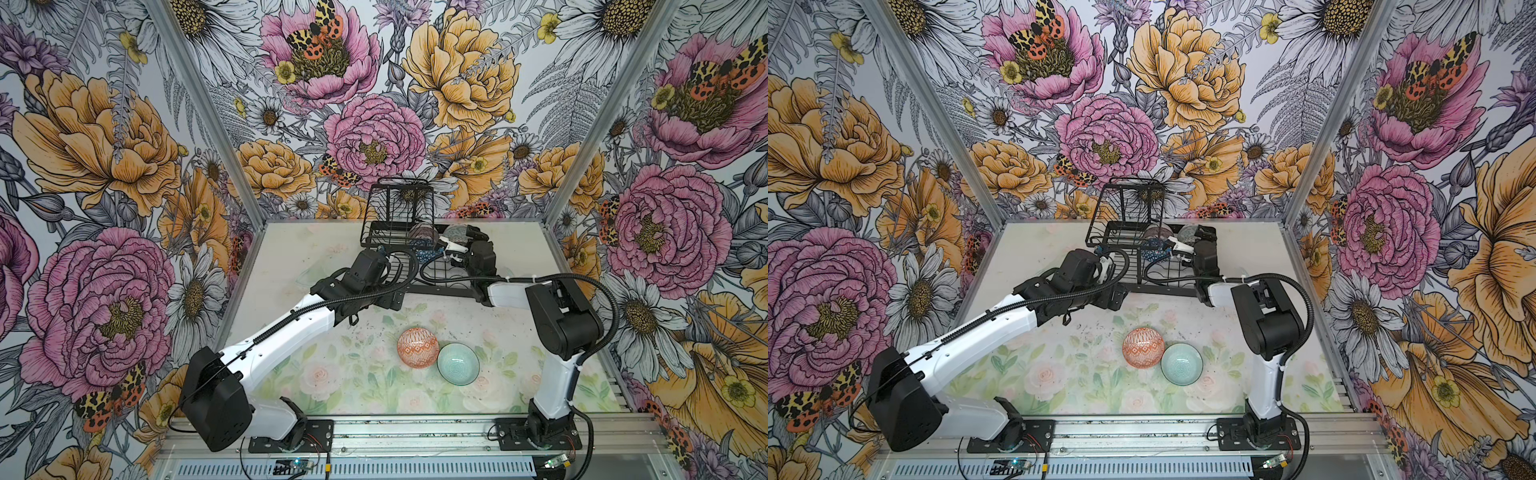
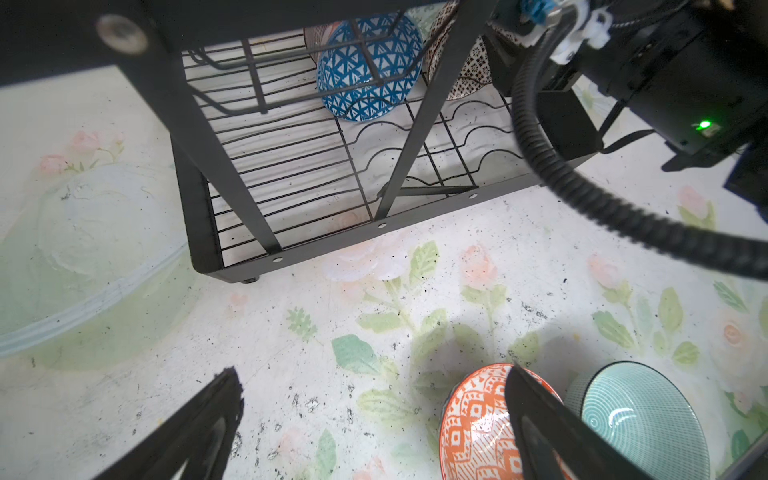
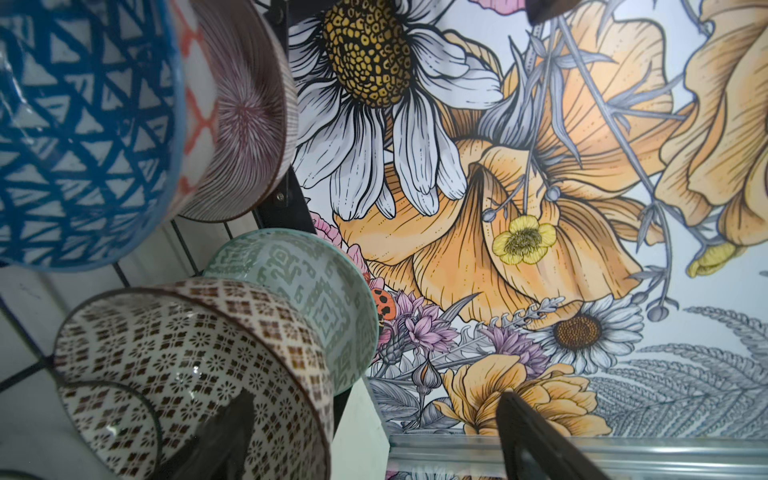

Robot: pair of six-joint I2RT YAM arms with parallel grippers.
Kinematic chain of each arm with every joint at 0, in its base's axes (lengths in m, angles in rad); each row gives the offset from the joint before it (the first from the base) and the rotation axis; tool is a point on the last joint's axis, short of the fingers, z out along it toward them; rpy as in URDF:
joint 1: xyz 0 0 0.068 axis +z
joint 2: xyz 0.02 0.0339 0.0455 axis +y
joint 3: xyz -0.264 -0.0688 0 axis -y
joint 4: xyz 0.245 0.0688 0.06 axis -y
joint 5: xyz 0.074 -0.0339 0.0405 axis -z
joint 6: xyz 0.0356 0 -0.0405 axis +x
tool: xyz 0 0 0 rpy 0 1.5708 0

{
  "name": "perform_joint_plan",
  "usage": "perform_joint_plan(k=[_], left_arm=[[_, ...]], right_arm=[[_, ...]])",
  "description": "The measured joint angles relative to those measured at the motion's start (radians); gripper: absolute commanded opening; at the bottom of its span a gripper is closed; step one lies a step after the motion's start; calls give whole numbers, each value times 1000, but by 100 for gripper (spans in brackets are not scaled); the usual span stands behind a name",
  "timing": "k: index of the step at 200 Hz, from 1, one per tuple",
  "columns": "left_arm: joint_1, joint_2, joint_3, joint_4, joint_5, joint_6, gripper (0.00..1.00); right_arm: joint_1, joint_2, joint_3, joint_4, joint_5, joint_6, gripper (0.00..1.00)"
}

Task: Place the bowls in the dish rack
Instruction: 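Lower the brown-white bowl beside the green-white bowl in the rack with the right gripper, then open and raise the right gripper away from the rack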

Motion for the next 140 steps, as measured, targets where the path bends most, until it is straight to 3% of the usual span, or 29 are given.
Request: perform_joint_plan(k=[46,82,116,140], left_arm=[[10,0,0,1,0,0,99],[11,0,0,3,1,0,99],[18,0,0,19,8,0,99],[18,2,0,25,14,1,99]], right_arm=[[48,-196,-79,-106,39,98,99],[75,-326,-116,-285,57,225,99],[100,-433,-118,-481,84,394,99],[115,-500,-86,-652,104,584,99]])
